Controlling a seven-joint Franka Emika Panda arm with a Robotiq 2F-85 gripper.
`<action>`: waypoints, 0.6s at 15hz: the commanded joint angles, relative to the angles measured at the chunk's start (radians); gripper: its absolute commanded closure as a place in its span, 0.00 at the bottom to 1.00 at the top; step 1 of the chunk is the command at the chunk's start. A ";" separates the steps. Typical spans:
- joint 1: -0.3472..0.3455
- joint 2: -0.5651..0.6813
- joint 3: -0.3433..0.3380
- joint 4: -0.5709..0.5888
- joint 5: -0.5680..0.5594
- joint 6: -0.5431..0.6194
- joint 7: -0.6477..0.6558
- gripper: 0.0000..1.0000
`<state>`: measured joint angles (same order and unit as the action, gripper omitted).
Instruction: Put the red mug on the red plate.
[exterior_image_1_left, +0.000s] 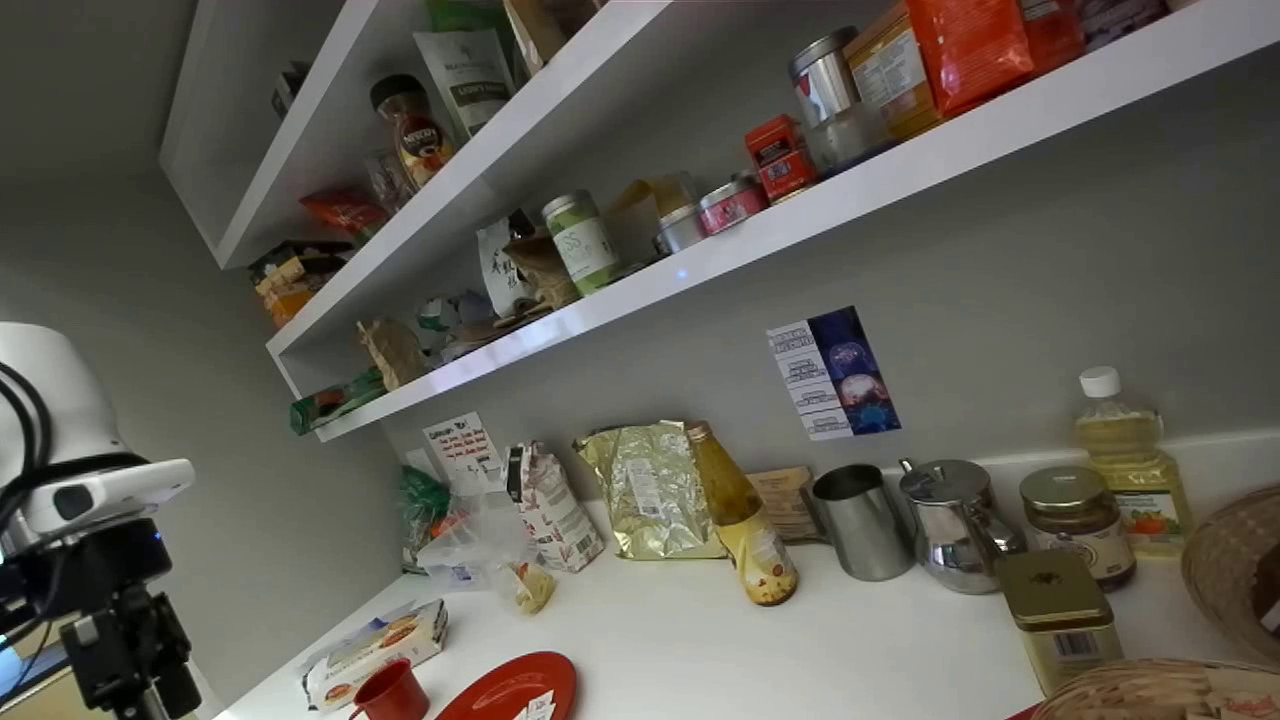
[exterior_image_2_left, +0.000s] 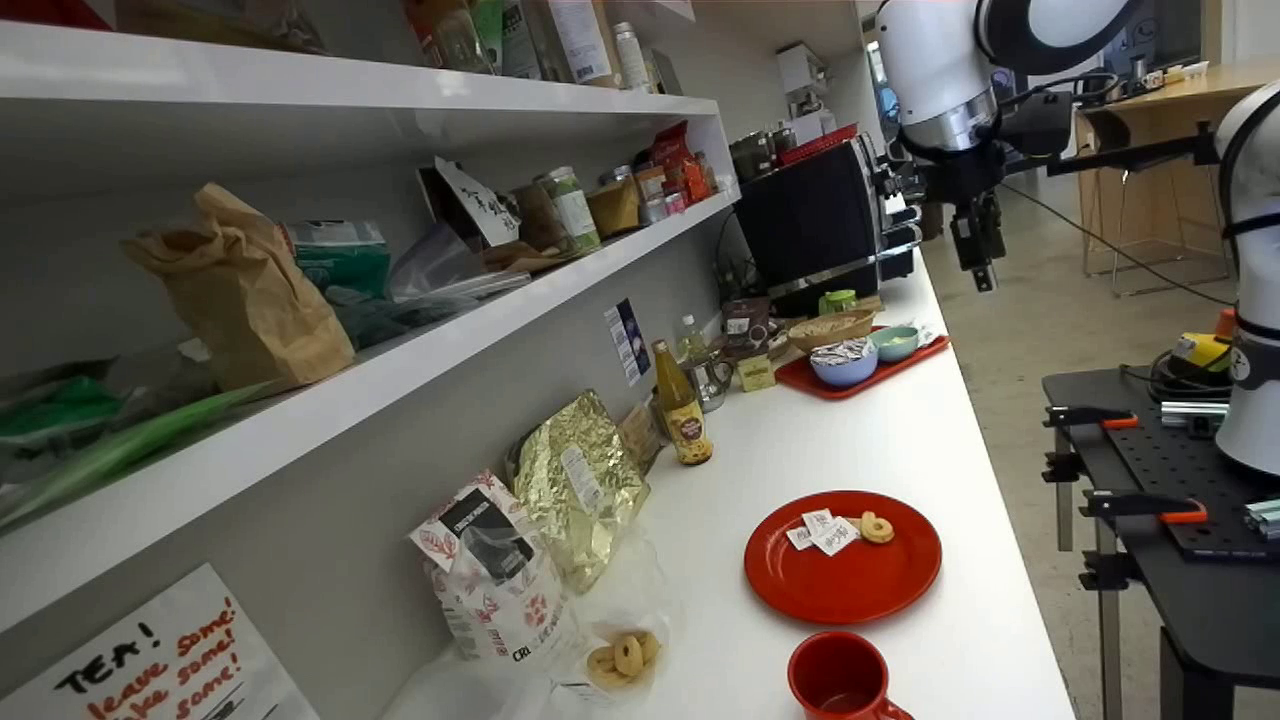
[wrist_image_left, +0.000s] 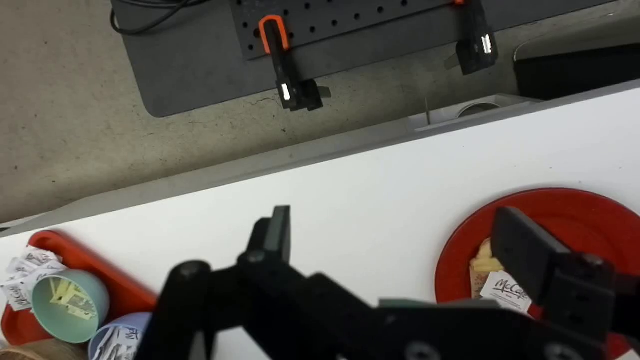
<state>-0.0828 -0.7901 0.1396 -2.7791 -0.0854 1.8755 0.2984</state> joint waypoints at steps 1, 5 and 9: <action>0.006 0.042 -0.016 0.021 0.010 0.066 0.016 0.00; 0.023 0.200 0.000 0.081 0.051 0.307 0.038 0.00; 0.105 0.369 0.035 0.135 0.126 0.497 0.018 0.00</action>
<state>-0.0385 -0.5748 0.1513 -2.7178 -0.0083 2.2796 0.3040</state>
